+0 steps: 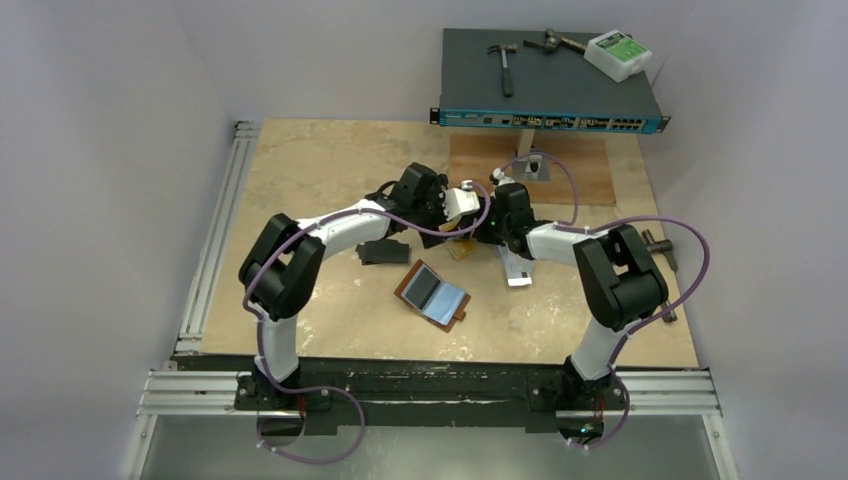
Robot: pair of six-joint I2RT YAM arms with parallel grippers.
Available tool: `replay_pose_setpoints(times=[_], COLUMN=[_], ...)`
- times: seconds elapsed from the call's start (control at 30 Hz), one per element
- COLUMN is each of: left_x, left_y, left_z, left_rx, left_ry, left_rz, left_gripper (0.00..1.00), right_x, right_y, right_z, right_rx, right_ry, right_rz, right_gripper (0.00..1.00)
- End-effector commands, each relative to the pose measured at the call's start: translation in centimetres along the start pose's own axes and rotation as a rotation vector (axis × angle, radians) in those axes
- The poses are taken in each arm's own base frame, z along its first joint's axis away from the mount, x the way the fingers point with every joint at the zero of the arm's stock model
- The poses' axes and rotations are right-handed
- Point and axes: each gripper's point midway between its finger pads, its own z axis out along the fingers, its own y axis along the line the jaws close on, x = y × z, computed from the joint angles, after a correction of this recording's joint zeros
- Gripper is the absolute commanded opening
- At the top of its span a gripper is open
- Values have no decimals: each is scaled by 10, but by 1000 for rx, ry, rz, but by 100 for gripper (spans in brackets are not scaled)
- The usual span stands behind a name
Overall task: Put the credit cards into the card holder
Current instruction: Pick up the credit card from the center of the board.
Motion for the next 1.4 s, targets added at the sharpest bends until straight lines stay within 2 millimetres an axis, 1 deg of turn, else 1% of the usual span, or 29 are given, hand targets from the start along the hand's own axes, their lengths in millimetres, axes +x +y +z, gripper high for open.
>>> replay_pose_setpoints(times=[0.0, 0.13, 0.27, 0.3, 0.33, 0.43, 0.53, 0.67, 0.83, 0.93, 1.07, 1.13, 1.2, 1.37], left_x=[-31, -27, -25, -29, -29, -23, -17, -16, -20, -21, -13, -11, -12, -22], left_y=[11, 9, 1, 2, 1, -7, -8, -5, -3, -3, -12, -15, -17, -16], left_z=[7, 12, 13, 13, 13, 14, 15, 15, 12, 9, 6, 4, 2, -1], left_rx=[-23, -25, -1, -5, -4, 10, -3, -23, -13, 14, 80, 107, 128, 150], left_ry=[-113, -124, -142, -164, -175, -177, -171, -166, -165, -162, -137, -130, -129, -145], left_rz=[62, 113, 167, 195, 222, 296, 345, 342, 322, 296, 287, 294, 277, 256], left_gripper=[100, 100, 100, 100, 100, 100, 100, 100, 100, 100, 100, 100, 100, 100], right_x=[-18, -15, -9, -8, -6, 2, 9, 21, 28, 26, 21, 22, 22, 22], right_y=[21, 22, 16, 14, 13, 10, 10, 9, 8, 11, 14, 14, 14, 14], right_z=[1, 3, 10, 11, 12, 14, 14, 10, 3, -1, -4, -4, -4, -1], right_rx=[-97, -135, -159, -166, -171, -181, -197, -211, -218, -225, -227, -228, -230, -227], right_ry=[-41, -26, 2, 8, 15, 37, 50, 59, 59, 54, 48, 56, 58, 61], right_rz=[-1, 27, 72, 79, 88, 110, 129, 166, 195, 196, 189, 185, 183, 187], right_gripper=[61, 59, 56, 55, 55, 55, 54, 52, 51, 51, 51, 51, 51, 51])
